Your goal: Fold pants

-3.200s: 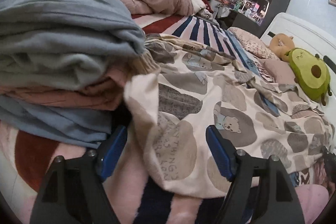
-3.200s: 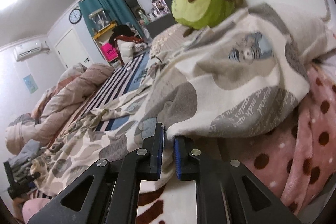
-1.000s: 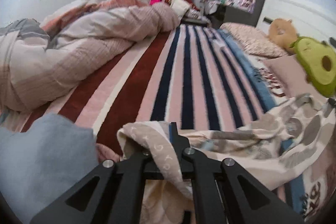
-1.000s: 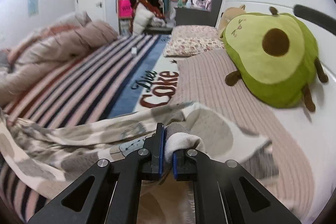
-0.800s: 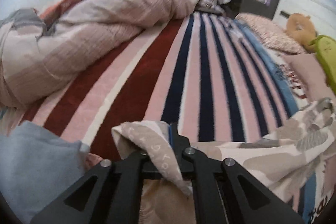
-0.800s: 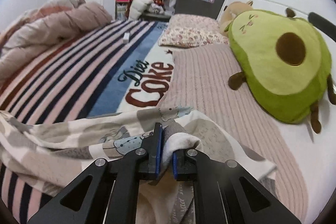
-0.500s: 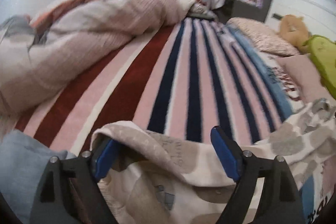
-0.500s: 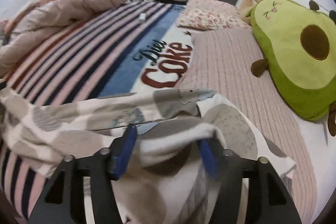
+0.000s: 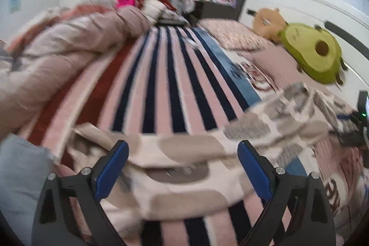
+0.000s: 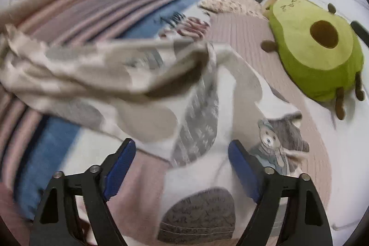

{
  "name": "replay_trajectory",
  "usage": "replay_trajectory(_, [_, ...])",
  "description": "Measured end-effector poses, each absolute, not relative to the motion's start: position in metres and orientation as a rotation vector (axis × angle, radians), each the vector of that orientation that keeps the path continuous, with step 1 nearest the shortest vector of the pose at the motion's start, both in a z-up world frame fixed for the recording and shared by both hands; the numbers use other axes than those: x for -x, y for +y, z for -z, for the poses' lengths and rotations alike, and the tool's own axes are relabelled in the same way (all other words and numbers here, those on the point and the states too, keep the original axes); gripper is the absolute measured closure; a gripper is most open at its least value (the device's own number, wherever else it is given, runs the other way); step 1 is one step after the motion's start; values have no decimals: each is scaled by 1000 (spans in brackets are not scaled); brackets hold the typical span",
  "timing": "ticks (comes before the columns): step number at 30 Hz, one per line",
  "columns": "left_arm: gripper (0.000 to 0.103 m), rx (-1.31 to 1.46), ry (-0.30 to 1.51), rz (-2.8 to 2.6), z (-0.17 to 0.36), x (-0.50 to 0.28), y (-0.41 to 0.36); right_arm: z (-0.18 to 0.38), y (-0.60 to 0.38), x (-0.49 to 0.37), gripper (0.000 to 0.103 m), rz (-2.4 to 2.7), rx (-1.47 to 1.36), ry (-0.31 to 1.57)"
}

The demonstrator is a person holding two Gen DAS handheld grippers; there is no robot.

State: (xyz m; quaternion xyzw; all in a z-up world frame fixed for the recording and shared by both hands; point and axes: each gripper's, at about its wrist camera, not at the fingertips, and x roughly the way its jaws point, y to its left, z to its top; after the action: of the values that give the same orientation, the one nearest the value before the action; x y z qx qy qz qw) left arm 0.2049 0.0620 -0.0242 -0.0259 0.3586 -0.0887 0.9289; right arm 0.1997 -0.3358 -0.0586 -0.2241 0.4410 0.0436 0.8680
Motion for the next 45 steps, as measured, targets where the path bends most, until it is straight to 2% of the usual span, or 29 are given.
replay_trajectory(2, [9,45,777,219,38,-207,52,63,-333,-196,53,24,613,830])
replay_trajectory(4, [9,28,817,258,52,-210,40,57,-336,-198,93,70,621,795])
replay_trajectory(5, [9,22,840,287,60,-213,33,52,-339,-201,100,84,613,788])
replay_trajectory(10, [10,9,913,347,88,-231,11,19,-349,-227,101,150,641,682])
replay_trajectory(14, [10,0,957,343,106,-254,4,-7,-362,-259,101,184,620,652])
replay_trajectory(19, [10,-15,946,284,117,-270,9,-12,-377,-309,101,261,629,672])
replay_trajectory(20, [10,-15,932,271,116,-271,11,-8,-380,-318,96,261,617,706])
replay_trajectory(22, [10,-17,905,258,114,-273,16,1,-379,-326,69,220,571,738])
replay_trajectory(23, [10,-18,893,247,112,-275,18,2,-375,-322,40,207,555,727])
replay_trajectory(24, [10,-18,889,236,111,-276,20,2,-368,-313,34,193,546,696])
replay_trajectory(27, [10,-16,894,213,109,-282,26,-6,-337,-283,34,23,469,616])
replay_trajectory(29, [10,-21,895,208,106,-282,27,-1,-318,-273,34,-157,410,657])
replay_trajectory(37, [10,-89,940,224,111,-265,29,95,-215,-254,37,-531,618,813])
replay_trajectory(38, [10,-102,940,219,113,-263,29,107,-206,-253,46,-500,653,810])
replay_trajectory(39, [10,-117,937,209,115,-263,30,116,-200,-256,71,-460,685,807])
replay_trajectory(41, [10,-129,927,183,116,-265,32,122,-197,-264,102,-418,686,810])
replay_trajectory(43, [22,-129,915,148,116,-270,36,116,-199,-272,102,-401,625,786])
replay_trajectory(45, [26,-124,900,109,116,-279,42,107,-199,-278,102,-360,598,741])
